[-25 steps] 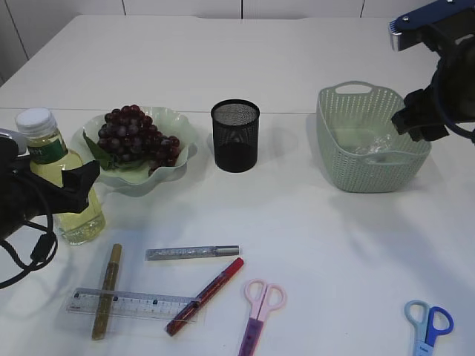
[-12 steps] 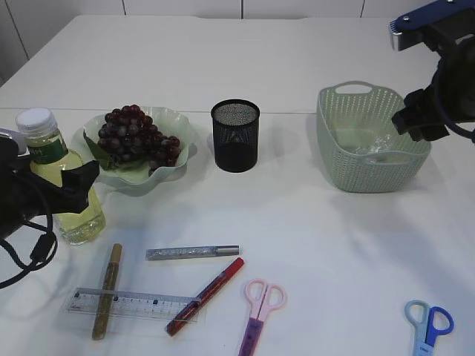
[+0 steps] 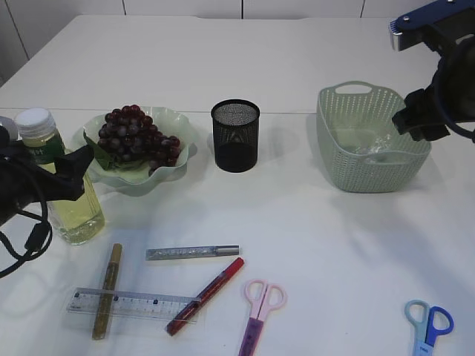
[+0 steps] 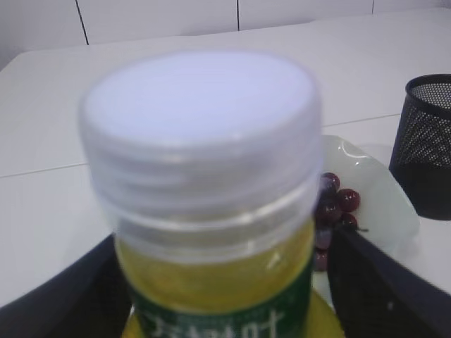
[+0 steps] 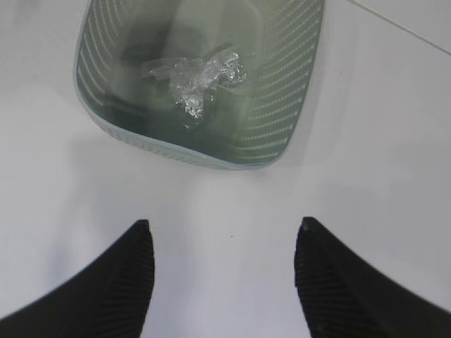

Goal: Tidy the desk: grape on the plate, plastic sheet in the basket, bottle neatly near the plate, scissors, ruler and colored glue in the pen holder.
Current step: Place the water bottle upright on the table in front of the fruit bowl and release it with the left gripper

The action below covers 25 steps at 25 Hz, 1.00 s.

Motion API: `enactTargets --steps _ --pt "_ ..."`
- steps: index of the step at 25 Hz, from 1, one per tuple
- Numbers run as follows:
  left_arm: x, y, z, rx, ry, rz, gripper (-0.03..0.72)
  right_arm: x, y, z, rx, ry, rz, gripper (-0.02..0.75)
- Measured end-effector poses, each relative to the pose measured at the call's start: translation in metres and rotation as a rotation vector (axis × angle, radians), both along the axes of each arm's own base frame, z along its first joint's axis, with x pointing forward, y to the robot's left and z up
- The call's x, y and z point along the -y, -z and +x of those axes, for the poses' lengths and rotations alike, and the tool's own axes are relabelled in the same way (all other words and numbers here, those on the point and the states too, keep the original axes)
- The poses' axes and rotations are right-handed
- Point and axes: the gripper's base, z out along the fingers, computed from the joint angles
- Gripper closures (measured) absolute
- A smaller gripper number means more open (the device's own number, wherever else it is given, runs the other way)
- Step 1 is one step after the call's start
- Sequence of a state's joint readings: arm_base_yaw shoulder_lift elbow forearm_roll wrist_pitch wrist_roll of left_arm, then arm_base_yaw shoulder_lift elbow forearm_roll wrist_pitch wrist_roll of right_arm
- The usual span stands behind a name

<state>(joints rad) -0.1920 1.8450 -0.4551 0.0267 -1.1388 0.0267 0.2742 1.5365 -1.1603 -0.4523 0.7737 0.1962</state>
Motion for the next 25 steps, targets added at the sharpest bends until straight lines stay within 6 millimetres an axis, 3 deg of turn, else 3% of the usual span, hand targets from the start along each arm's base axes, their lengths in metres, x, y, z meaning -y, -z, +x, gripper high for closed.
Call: enactTargets --steps 25 --pt "-0.001 -0.037 -0.003 0.124 -0.005 -0.026 0.095 0.000 0.000 0.000 0.001 -0.001 -0.002 0.246"
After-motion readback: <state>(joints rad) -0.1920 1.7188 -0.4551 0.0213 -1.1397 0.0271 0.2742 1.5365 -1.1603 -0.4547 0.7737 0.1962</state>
